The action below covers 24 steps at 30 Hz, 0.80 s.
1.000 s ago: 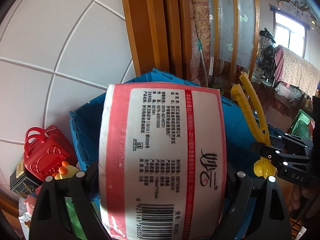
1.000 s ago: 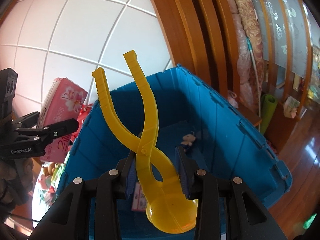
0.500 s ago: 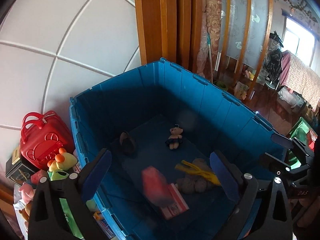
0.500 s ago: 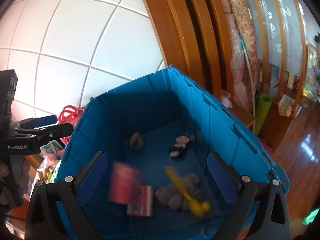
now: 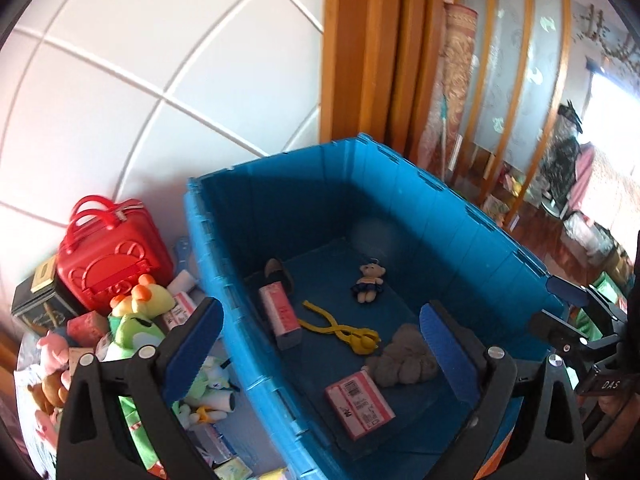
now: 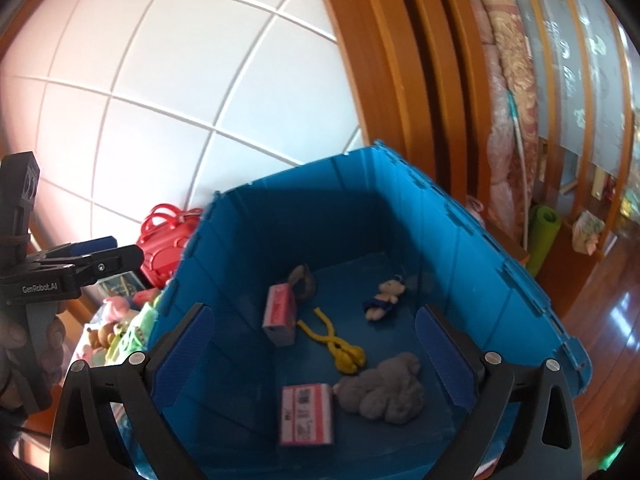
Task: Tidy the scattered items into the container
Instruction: 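Move both open tools back over the heap of items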
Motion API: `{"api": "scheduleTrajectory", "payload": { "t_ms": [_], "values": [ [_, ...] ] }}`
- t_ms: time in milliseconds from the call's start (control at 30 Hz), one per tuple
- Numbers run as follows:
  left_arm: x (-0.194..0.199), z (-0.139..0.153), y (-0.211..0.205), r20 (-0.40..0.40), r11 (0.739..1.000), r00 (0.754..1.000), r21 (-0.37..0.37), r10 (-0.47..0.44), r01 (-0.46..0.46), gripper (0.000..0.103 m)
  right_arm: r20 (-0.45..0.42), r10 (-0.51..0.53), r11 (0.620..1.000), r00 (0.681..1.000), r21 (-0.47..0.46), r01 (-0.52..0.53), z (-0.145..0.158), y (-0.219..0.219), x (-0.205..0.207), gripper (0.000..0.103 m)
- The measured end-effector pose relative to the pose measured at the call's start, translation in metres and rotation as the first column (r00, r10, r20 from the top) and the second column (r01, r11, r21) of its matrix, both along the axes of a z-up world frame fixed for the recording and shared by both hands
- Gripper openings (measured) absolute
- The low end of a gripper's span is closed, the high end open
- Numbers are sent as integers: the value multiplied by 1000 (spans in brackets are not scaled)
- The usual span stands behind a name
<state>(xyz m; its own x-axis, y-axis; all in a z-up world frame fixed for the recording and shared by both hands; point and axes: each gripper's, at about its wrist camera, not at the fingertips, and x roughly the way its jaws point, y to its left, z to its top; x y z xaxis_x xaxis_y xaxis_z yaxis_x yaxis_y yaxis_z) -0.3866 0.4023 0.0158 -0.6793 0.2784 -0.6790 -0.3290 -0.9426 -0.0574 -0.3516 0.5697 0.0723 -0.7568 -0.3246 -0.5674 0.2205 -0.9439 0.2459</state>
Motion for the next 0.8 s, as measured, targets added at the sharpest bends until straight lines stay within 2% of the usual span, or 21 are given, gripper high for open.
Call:
{"api": "scheduleTrajectory", "payload": {
  "t_ms": [167,433,800],
  "values": [
    [17,1,-30,-13,999,999,-3,32,-32,100,-8,26,1000,1000,15,-26,7,-21,7,102],
    [48,-15,-102,20,995,995,4,102,-102,100,-41,79,996,996,48,-77,20,-69,34,103],
    [96,-71,-227,126,972,964,-41,233,-230,100,-12,228,970,974,92,-226,17,-179,62,103]
  ]
}}
